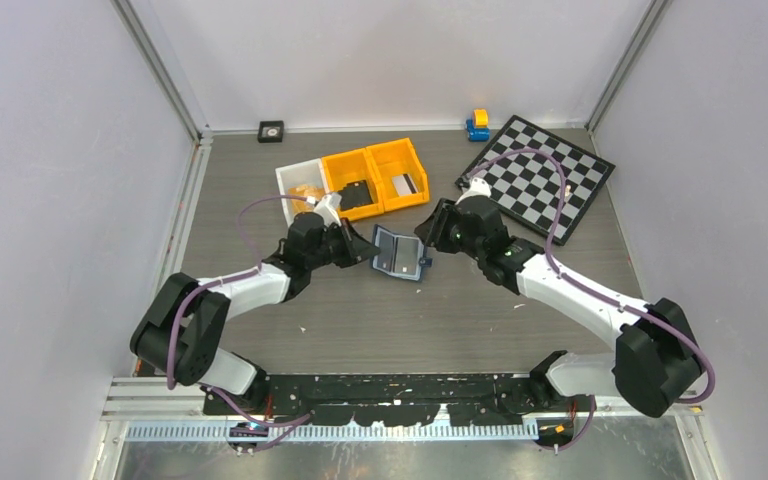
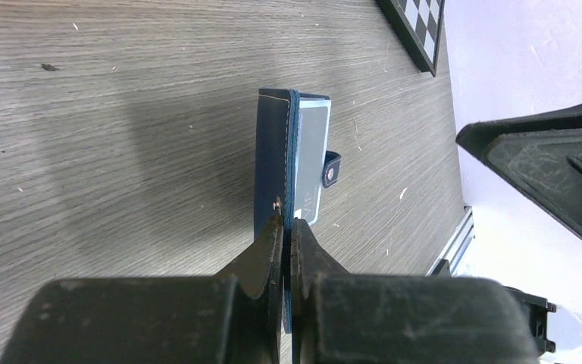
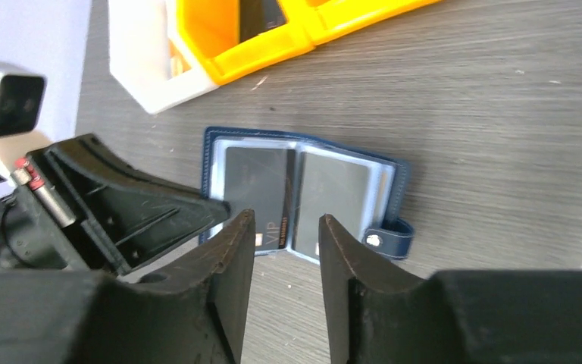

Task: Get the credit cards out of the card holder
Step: Remove the credit card from the card holder.

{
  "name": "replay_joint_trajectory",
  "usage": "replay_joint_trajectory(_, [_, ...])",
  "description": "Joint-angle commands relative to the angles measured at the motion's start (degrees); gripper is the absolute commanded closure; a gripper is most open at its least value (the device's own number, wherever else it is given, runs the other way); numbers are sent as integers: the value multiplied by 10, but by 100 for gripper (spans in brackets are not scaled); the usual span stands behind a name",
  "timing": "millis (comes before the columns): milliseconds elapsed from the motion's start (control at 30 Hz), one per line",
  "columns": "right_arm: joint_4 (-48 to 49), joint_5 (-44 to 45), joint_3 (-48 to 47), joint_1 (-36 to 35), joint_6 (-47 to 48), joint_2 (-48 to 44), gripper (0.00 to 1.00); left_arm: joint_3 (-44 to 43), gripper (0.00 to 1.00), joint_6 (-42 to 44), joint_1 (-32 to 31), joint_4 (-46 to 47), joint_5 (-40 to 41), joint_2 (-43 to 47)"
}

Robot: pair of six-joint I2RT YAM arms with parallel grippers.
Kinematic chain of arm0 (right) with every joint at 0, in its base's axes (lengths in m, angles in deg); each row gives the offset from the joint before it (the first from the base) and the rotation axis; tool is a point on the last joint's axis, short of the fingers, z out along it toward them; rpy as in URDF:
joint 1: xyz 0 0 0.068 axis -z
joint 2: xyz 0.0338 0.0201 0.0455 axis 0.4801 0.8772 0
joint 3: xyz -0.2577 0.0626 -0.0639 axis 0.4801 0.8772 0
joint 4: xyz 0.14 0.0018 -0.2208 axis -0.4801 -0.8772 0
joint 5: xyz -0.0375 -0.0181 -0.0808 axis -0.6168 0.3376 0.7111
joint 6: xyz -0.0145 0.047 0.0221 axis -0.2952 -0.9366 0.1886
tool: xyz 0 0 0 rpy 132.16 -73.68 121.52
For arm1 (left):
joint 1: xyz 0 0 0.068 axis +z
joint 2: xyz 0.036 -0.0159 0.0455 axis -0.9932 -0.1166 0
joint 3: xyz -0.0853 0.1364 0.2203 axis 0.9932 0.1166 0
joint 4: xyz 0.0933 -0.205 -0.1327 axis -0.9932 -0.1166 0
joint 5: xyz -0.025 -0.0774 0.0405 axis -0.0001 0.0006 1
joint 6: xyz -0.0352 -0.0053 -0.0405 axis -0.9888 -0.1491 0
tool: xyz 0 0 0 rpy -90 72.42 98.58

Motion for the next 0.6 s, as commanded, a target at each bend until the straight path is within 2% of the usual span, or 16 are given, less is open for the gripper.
replay_joint_trajectory(0, [79,-103,1,0,4,25,64,-14,100,-22,8,31,-26,9])
replay_joint_trajectory(133, [99,-151,-8,-1,-9,55,73,-7,100,-42,15,51,-43,14])
replay_joint_trajectory(567, [184,-277,-3,41,-91,131,73,26,100,-145,58,164,-118,36])
